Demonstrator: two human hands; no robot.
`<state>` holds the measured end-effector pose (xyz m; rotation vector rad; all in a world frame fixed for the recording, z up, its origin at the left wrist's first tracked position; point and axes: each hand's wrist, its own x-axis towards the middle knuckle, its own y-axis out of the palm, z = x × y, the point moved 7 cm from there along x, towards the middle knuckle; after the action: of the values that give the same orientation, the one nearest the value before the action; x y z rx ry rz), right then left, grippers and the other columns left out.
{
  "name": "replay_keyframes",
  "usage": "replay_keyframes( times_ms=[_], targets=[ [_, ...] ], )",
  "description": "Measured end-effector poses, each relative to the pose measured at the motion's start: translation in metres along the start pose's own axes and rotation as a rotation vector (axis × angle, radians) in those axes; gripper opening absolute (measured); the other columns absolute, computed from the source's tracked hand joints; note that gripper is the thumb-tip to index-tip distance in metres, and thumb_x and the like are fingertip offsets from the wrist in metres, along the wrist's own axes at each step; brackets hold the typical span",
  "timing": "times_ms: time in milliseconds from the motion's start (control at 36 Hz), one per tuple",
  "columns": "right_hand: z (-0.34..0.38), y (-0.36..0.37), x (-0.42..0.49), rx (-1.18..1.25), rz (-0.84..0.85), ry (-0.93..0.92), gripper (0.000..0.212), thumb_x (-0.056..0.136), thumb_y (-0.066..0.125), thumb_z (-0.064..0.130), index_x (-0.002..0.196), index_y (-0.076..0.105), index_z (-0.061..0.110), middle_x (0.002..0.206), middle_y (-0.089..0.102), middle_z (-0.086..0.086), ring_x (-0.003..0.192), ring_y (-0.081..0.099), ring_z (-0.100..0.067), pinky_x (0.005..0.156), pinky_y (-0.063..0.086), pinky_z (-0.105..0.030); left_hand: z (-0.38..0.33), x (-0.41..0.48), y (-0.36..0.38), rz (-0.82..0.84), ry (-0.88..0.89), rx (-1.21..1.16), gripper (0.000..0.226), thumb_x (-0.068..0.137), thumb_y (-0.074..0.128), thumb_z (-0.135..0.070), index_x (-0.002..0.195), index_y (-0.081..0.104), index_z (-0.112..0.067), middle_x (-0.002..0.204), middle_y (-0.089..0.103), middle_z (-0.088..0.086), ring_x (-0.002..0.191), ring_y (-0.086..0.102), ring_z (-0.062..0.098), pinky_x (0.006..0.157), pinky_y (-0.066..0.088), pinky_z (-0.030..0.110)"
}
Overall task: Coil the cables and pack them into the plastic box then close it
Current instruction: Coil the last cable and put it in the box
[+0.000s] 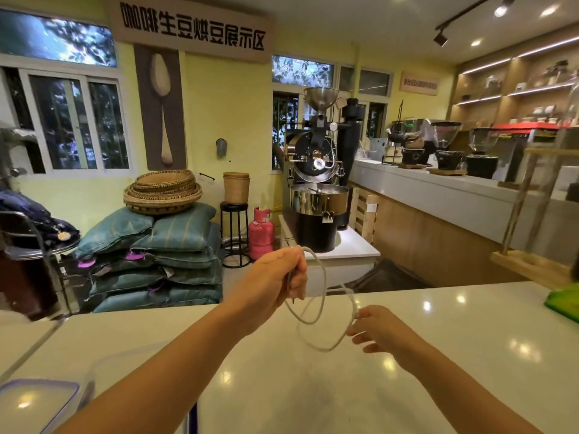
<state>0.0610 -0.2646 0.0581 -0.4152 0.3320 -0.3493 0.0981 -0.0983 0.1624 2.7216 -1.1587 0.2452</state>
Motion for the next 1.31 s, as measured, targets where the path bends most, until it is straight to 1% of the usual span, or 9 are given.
replay_keyframes(
  times_ms=[111, 194, 306, 389, 500, 667, 833, 1111, 1306],
  targets=[
    [0.036, -0.003, -0.02, -0.019, -0.006, -0.169, 0.048, 0.087, 0.059, 0.021, 0.13, 0.038, 0.014, 0.108, 0.052, 0.001, 0.098, 0.052, -0.014, 0.085, 0.044, -0.027, 0.002, 0.004, 0.006, 0.014, -0.004, -0.007, 0.038, 0.096, 0.03, -0.018, 0.062, 0.045, -0.01, 0.042, 0.043, -0.005, 0.04, 0.04, 0.007, 0.051, 0.038, 0.022],
    [0.06, 0.001, -0.033, 0.044, -0.014, -0.332, 0.055, 0.087, 0.057, 0.025, 0.136, 0.031, 0.021, 0.125, 0.051, 0.0, 0.101, 0.049, -0.009, 0.085, 0.04, -0.022, 0.005, 0.007, 0.012, 0.011, -0.002, -0.018, 0.039, 0.097, 0.029, -0.019, 0.062, 0.045, -0.011, 0.042, 0.042, -0.005, 0.04, 0.04, 0.008, 0.05, 0.038, 0.021],
    [0.078, 0.016, -0.043, 0.163, 0.025, -0.485, 0.016, 0.091, 0.05, 0.024, 0.102, 0.054, 0.034, 0.096, 0.062, 0.015, 0.087, 0.059, -0.001, 0.086, 0.048, -0.022, 0.008, 0.008, 0.02, 0.009, -0.001, -0.04, 0.041, 0.095, 0.032, -0.02, 0.059, 0.048, -0.011, 0.043, 0.043, -0.004, 0.043, 0.04, 0.01, 0.051, 0.037, 0.023],
    [0.082, 0.022, -0.042, 0.281, -0.006, -0.532, 0.036, 0.09, 0.051, 0.02, 0.062, 0.069, 0.034, 0.069, 0.07, 0.012, 0.076, 0.065, -0.004, 0.078, 0.053, -0.022, 0.007, 0.009, 0.026, 0.0, 0.006, -0.061, 0.041, 0.095, 0.033, -0.021, 0.06, 0.048, -0.01, 0.044, 0.043, -0.002, 0.046, 0.041, 0.012, 0.052, 0.036, 0.024],
    [0.08, 0.027, -0.038, 0.444, -0.001, -0.485, 0.054, 0.09, 0.045, 0.004, 0.043, 0.063, 0.025, 0.049, 0.063, 0.011, 0.056, 0.06, -0.002, 0.057, 0.051, -0.014, 0.007, 0.009, 0.036, -0.001, -0.004, -0.112, 0.039, 0.096, 0.033, -0.022, 0.061, 0.046, -0.009, 0.043, 0.043, -0.001, 0.042, 0.041, 0.01, 0.045, 0.036, 0.019],
    [0.08, 0.056, -0.038, 0.693, 0.148, -0.334, 0.03, 0.096, 0.035, 0.01, 0.072, 0.052, 0.018, 0.063, 0.048, 0.002, 0.051, 0.046, -0.007, 0.048, 0.039, -0.02, 0.005, 0.013, 0.039, -0.049, 0.012, -0.167, 0.04, 0.095, 0.035, -0.024, 0.06, 0.047, -0.01, 0.041, 0.045, -0.003, 0.039, 0.043, 0.009, 0.051, 0.036, 0.025],
    [0.075, 0.071, -0.048, 0.522, 0.309, -0.194, 0.023, 0.097, 0.039, 0.018, 0.08, 0.055, 0.015, 0.055, 0.051, 0.002, 0.038, 0.032, -0.005, 0.038, 0.023, -0.016, -0.005, 0.022, 0.02, -0.084, 0.097, 0.022, 0.037, 0.097, 0.031, -0.021, 0.064, 0.045, -0.01, 0.046, 0.045, -0.004, 0.041, 0.043, 0.006, 0.047, 0.04, 0.017],
    [0.075, 0.064, -0.047, 0.259, 0.404, -0.139, 0.035, 0.093, 0.038, -0.002, 0.123, 0.052, 0.012, 0.067, 0.058, -0.001, 0.049, 0.038, -0.006, 0.048, 0.033, -0.015, -0.005, 0.025, 0.005, -0.156, 0.235, 0.406, 0.029, 0.095, 0.035, -0.017, 0.069, 0.044, -0.013, 0.059, 0.046, 0.001, 0.045, 0.045, -0.001, 0.049, 0.04, 0.008],
    [0.07, 0.057, -0.05, 0.366, 0.414, -0.018, 0.025, 0.091, 0.043, 0.0, 0.105, 0.055, 0.016, 0.057, 0.063, -0.004, 0.045, 0.053, -0.01, 0.051, 0.047, -0.02, -0.007, 0.023, 0.001, -0.146, 0.326, 0.74, 0.029, 0.095, 0.037, -0.018, 0.067, 0.036, -0.023, 0.062, 0.043, -0.005, 0.053, 0.04, 0.005, 0.052, 0.037, 0.008]
  ],
)
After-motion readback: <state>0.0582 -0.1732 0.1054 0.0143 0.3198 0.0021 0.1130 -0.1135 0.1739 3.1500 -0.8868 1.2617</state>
